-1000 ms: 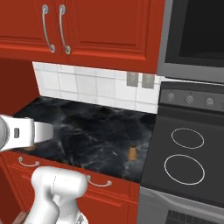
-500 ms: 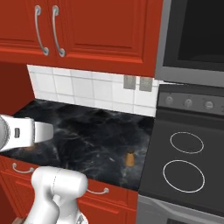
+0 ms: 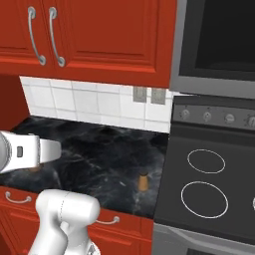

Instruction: Take 2 condiments from the cabinet and move them on the counter near the stove.Make sure the condiments are lined up with each other, next to each other.

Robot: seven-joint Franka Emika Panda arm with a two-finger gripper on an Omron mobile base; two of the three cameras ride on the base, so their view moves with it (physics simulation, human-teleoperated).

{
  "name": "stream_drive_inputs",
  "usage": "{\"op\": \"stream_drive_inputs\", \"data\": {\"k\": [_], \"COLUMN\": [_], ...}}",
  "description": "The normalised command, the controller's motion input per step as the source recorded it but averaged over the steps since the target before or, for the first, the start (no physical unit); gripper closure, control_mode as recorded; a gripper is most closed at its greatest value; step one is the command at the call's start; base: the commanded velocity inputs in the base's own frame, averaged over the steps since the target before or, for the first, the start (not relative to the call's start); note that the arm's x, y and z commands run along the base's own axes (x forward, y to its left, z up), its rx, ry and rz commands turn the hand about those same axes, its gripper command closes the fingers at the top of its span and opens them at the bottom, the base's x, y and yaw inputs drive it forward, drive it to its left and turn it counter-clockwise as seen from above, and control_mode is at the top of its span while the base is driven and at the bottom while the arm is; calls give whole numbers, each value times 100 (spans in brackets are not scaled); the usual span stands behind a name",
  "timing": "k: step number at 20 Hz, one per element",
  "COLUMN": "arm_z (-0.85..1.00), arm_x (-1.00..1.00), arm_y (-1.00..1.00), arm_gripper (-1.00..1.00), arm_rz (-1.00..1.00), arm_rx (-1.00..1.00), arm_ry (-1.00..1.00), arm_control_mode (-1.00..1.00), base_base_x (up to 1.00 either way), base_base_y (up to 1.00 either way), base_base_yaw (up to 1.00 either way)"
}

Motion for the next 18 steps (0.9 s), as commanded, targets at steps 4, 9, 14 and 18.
{"op": "stream_drive_inputs", "data": {"k": [4, 9, 14, 18], "arm_z": [0, 0, 0, 0], "arm_x": [0, 0, 0, 0], "arm_y": [0, 0, 0, 0], "arm_gripper": [100, 100, 100, 100], "arm_rz": [0, 0, 0, 0], "arm_rx": [0, 0, 0, 0], "arm_ry": [0, 0, 0, 0], "arm_control_mode": [100, 100, 100, 100], "base_base_x": [34, 48, 17, 0], "base_base_y": [34, 35, 6, 0], "base_base_yaw": [-21, -11, 0, 0]}}
